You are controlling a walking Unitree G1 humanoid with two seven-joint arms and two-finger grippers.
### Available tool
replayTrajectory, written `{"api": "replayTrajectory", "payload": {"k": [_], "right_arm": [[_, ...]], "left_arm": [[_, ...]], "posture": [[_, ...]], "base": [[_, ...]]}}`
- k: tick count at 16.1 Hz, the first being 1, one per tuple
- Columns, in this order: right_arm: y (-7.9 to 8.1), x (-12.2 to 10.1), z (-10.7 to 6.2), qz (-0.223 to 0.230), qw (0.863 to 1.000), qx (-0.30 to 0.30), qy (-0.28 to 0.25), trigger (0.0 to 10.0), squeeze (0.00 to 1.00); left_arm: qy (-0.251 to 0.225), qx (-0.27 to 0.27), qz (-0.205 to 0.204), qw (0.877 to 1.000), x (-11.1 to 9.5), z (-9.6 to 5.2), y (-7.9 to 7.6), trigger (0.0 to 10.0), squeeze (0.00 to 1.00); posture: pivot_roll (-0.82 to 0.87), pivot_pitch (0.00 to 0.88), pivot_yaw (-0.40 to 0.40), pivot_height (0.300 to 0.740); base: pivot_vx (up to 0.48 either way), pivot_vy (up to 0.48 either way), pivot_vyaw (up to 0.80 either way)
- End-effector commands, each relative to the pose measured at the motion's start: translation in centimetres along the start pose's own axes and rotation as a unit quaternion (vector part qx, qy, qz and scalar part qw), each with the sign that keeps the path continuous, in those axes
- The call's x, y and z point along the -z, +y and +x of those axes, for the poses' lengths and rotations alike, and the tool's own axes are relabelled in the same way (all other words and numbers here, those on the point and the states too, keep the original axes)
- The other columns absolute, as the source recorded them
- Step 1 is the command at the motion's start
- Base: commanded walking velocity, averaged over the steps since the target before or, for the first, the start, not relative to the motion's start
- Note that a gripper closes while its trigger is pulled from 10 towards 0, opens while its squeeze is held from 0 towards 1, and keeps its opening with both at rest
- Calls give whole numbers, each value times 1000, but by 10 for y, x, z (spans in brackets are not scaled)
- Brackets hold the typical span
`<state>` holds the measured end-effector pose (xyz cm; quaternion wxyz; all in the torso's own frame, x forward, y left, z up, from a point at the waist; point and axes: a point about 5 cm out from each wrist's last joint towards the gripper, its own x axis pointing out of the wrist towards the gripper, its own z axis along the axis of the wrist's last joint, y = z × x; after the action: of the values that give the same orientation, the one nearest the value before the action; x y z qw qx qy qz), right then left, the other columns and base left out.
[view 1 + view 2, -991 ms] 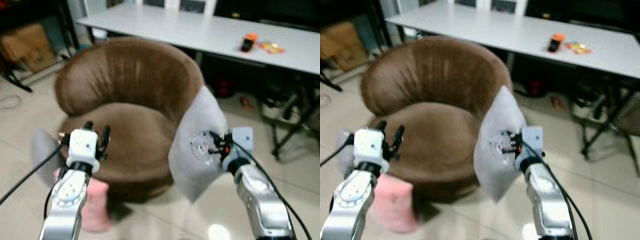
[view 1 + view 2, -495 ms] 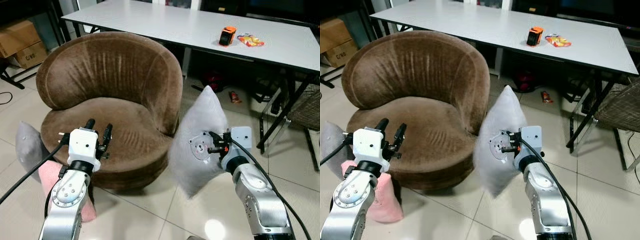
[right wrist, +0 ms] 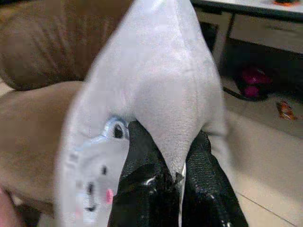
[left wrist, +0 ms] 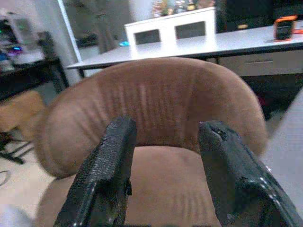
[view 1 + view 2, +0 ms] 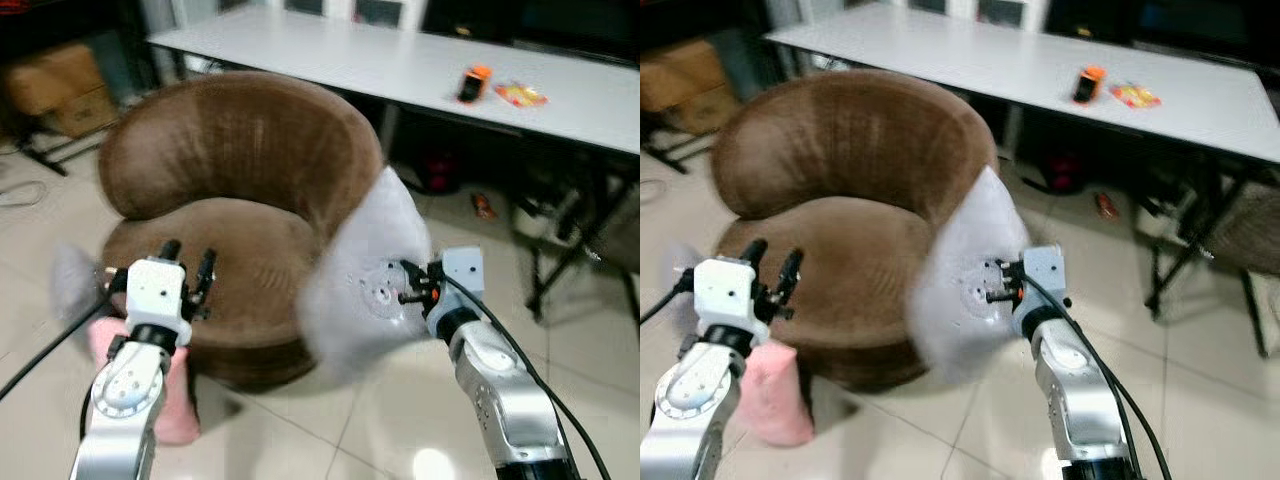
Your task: Move the pillow to the sofa from floor
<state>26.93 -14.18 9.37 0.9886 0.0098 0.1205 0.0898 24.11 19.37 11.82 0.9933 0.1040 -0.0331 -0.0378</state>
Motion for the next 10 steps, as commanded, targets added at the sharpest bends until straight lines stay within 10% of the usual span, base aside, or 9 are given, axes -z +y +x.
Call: {"api": "replayTrajectory", "payload": {"k": [1, 10], "right_arm": [[0, -13, 2, -6, 1000, 1, -27, 10000, 0], [11, -20, 4, -22, 998, -40, -39, 10000, 0]], "left_arm": [[-5, 0, 4, 1000, -3, 0, 2, 10000, 0], [-6, 1, 6, 1000, -4, -3, 2, 10000, 0]], "posture": [[-62, 0, -24, 740], [-49, 0, -35, 740]], "base": [[386, 0, 0], [386, 0, 356]]}}
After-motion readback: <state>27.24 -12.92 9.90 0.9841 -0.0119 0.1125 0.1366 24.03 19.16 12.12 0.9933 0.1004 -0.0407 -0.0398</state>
